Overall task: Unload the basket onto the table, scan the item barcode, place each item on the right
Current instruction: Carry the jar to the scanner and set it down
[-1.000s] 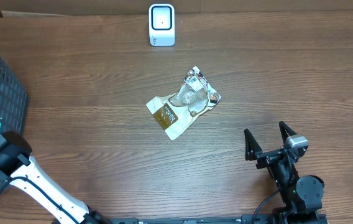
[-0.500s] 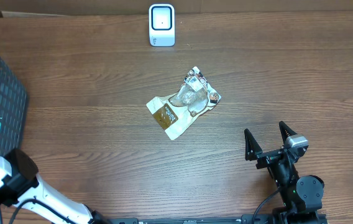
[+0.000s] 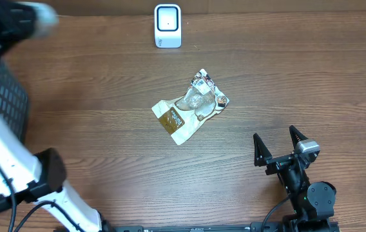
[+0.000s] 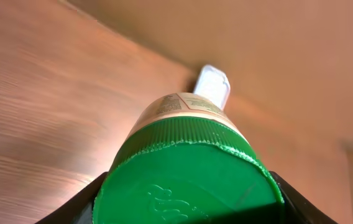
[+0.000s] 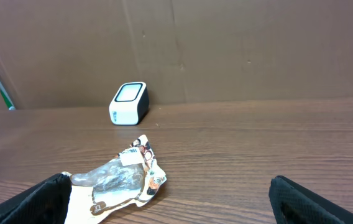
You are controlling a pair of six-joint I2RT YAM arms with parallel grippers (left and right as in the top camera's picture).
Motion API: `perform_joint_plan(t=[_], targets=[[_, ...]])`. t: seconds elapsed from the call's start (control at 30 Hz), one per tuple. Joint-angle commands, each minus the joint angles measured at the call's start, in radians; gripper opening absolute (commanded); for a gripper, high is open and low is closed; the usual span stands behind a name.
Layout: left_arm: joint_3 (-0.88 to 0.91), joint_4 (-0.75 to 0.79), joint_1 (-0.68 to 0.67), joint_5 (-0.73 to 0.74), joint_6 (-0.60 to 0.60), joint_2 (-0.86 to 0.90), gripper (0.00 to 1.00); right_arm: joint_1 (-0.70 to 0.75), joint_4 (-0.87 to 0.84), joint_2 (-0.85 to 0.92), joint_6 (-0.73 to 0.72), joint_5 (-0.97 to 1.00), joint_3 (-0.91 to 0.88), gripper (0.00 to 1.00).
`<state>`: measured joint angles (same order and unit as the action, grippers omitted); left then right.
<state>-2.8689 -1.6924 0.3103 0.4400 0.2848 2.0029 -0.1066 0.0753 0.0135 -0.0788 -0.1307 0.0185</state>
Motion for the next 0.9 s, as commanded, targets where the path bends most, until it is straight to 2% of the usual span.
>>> perform_joint_plan(t=[0.0,0.27,0.47,0.67,0.87], targets=[[0.101,0.003,-0.126,-0.058,-0.047,-0.025,0.38,-0.005,-0.004,-0.011,-0.003,0.002,-0.011,1.00],[0.459,0.010,-0.390,-0.294,-0.045,-0.024,0.38,-0.005,-0.004,-0.011,-0.003,0.002,-0.011,1.00],[0.753,0.125,-0.525,-0.460,-0.007,-0.024,0.39,-0.005,-0.004,-0.011,-0.003,0.002,-0.011,1.00],[1.017,0.338,-0.568,-0.496,0.046,-0.024,0.40,-0.005,-0.004,-0.011,-0.003,0.002,-0.011,1.00],[1.197,0.517,-0.558,-0.503,0.130,-0.023,0.37,-0.005,-0.004,-0.011,-0.003,0.002,-0.011,1.00]])
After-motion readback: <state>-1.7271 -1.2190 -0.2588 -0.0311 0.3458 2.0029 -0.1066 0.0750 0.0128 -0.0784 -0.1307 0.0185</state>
